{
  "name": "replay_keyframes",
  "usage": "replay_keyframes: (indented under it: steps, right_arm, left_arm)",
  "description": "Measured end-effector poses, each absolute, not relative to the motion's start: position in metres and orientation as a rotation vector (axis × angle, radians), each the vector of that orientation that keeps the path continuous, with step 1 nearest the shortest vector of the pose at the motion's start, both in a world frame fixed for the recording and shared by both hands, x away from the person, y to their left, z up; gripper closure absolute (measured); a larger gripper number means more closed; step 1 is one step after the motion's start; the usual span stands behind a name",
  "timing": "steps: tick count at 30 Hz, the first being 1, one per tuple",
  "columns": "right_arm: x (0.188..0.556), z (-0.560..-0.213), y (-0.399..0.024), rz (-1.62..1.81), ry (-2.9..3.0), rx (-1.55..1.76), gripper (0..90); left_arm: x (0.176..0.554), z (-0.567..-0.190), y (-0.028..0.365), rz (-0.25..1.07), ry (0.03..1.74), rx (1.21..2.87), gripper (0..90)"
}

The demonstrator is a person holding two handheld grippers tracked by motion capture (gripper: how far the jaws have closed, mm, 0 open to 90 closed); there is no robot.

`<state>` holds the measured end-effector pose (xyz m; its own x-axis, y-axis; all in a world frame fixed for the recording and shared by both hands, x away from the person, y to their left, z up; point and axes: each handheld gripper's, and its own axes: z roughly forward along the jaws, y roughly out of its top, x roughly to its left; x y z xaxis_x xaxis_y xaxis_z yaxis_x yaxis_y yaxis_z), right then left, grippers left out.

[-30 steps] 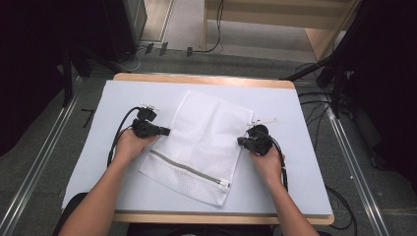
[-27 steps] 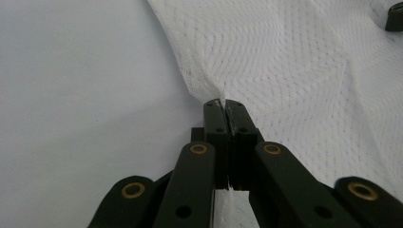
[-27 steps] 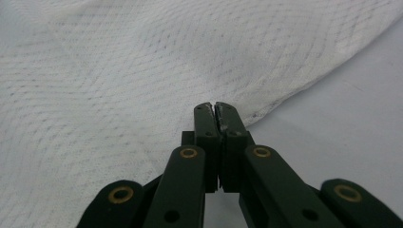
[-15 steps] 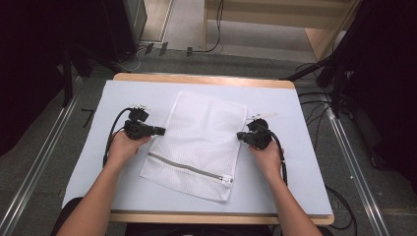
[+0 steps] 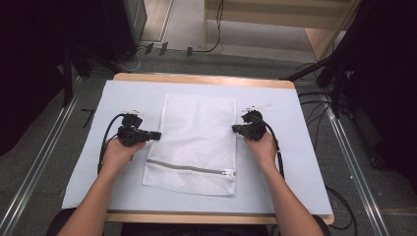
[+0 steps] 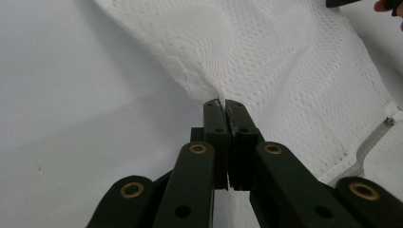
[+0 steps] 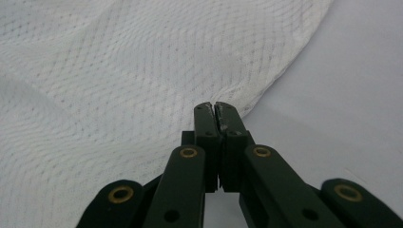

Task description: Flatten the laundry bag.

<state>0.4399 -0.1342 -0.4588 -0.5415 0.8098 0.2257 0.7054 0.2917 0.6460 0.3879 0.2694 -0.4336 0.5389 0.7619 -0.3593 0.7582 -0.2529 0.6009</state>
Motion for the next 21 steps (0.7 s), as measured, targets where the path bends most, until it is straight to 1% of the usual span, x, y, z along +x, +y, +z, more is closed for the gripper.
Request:
replay_keyframes:
  steps: [7,18,20,21]
  right_arm:
    - [0.450,-0.455,-0.125,1.085,2.412,1.378,89.9]
    - [0.453,-0.461,-0.125,1.071,2.427,1.397,89.3]
    - [0.452,-0.462,-0.127,1.076,2.424,1.398,87.7]
    - [0.452,-0.462,-0.128,1.081,2.426,1.396,84.3]
  left_arm:
    - [0.382,-0.436,0.277,0.035,1.260,1.993,88.6]
    - [0.397,-0.444,0.277,0.083,1.304,2.020,88.2]
    - [0.399,-0.443,0.277,0.078,1.306,2.023,85.6]
    - [0.399,-0.443,0.277,0.071,1.306,2.015,79.8]
